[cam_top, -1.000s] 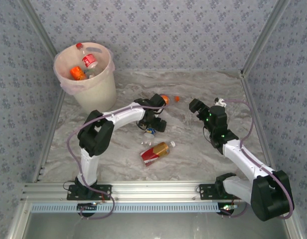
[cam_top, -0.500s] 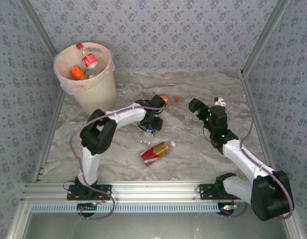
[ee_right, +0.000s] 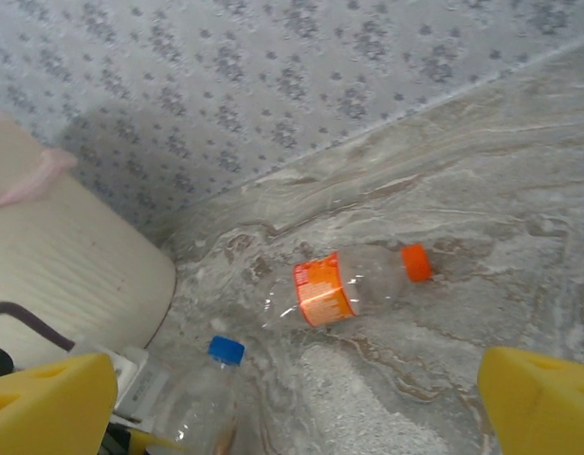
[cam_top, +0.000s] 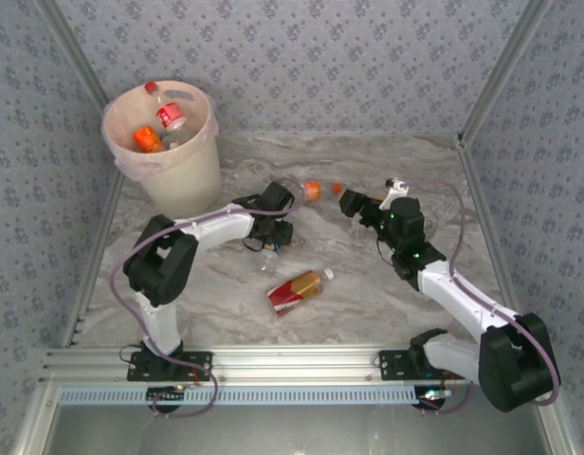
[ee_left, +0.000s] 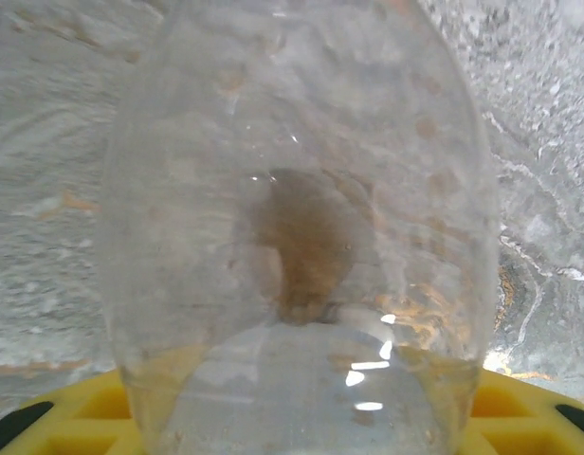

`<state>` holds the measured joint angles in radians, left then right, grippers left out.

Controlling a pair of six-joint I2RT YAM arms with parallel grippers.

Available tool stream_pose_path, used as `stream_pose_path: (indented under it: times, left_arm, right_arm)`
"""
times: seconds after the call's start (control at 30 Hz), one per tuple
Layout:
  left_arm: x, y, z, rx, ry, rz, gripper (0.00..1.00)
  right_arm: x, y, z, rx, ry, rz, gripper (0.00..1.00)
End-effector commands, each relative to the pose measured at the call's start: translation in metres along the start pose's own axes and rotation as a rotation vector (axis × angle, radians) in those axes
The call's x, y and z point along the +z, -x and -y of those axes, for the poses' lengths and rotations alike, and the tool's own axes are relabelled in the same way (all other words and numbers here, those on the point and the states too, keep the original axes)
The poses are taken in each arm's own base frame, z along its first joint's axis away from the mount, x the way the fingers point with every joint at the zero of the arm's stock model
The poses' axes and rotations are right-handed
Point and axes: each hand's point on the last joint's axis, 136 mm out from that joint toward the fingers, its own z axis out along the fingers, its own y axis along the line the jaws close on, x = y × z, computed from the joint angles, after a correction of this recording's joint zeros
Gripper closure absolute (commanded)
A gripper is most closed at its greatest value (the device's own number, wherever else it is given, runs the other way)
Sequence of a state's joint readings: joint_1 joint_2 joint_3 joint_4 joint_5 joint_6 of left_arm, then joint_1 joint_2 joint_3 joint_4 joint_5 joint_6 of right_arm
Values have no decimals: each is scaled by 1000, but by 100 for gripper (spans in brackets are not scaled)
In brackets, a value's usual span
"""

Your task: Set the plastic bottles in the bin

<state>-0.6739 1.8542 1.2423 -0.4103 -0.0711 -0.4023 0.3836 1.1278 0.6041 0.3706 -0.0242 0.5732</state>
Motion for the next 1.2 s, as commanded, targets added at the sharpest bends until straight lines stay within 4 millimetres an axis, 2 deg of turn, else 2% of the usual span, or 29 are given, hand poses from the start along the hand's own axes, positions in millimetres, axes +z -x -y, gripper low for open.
stream_pose_path:
  times: [0.0,0.27,0.43,0.83,1.03,1.17]
  left_arm:
    - [-28,29,0,-32,-62,142,52]
    - [-61,45,-11,-72,-135,285,52]
    - [-92,59,-20,-113,-170,383,52]
    - [-205,107,-44,-185,-267,724,52]
    - [-259,126,-42,-154,-309,839,52]
    - [-298,147,-48,-158,-318,950,52]
  right_arm:
    - [2,17,-34,-110,99,39,0]
    - [8,5,-70,-224,207,11,0]
    - [15,-6,-88,-259,265,-18,0]
    - [29,-38,-144,-331,475,-154,0]
    - [31,-41,-154,-364,497,-150,0]
    - [34,-41,-151,-363,481,-140,0]
